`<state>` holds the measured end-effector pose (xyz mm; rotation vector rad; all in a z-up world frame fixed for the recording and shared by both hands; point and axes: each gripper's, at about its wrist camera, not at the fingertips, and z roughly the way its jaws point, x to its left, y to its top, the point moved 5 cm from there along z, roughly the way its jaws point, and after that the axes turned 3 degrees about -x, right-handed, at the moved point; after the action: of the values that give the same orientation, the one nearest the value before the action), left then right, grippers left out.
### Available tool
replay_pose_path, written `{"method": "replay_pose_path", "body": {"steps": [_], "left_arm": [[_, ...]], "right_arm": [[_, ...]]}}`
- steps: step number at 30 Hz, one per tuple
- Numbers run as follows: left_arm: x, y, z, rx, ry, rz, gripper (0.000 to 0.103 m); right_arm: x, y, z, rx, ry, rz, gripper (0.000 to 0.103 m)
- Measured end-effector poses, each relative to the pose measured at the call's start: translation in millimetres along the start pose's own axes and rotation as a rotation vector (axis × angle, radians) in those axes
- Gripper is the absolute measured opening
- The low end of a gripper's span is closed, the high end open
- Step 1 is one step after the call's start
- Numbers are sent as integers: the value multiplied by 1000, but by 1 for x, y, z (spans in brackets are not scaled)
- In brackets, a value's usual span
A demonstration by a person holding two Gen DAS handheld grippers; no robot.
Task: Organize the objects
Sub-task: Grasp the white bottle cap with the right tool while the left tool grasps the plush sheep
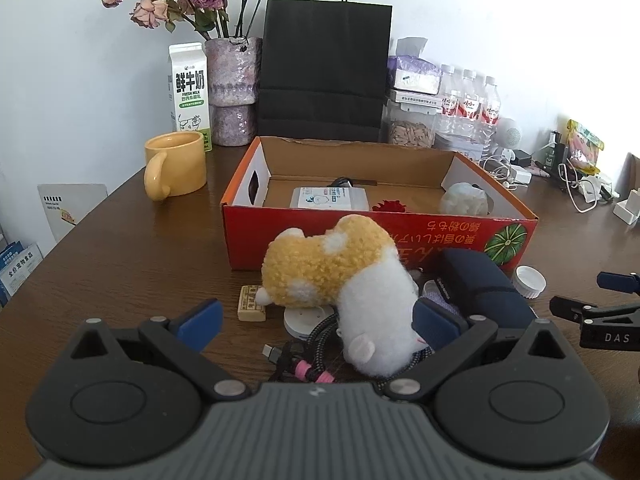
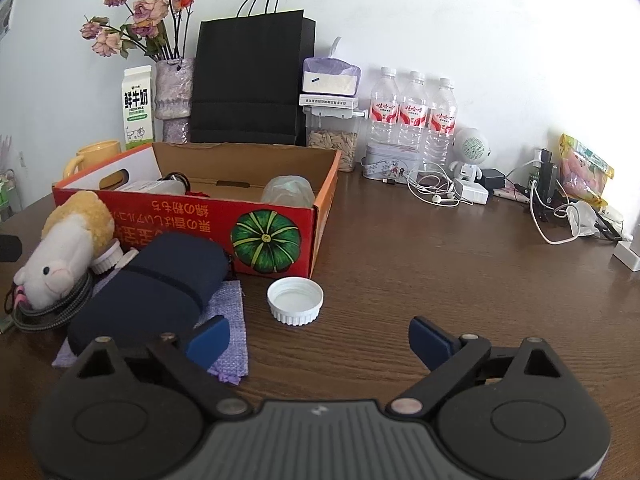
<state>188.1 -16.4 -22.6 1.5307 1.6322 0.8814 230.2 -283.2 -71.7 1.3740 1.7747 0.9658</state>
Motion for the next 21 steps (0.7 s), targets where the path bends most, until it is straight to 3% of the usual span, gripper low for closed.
{"method": "replay_pose_path", "body": {"steps": [13,17,19,21], "left_arm": [[-12,3,17,23,-5,3,103],[-14,4,24,34,-8,-4,103],[-16,4,27,42,-9,-6,103],[-17,3,31,50,-11,-7,103]], "right_arm": [[-1,13,59,71,60,19,70],[-1,11,62,81,90,43,47],[0,11,60,77,96,39,39],[0,10,60,73,99,35,39]]}}
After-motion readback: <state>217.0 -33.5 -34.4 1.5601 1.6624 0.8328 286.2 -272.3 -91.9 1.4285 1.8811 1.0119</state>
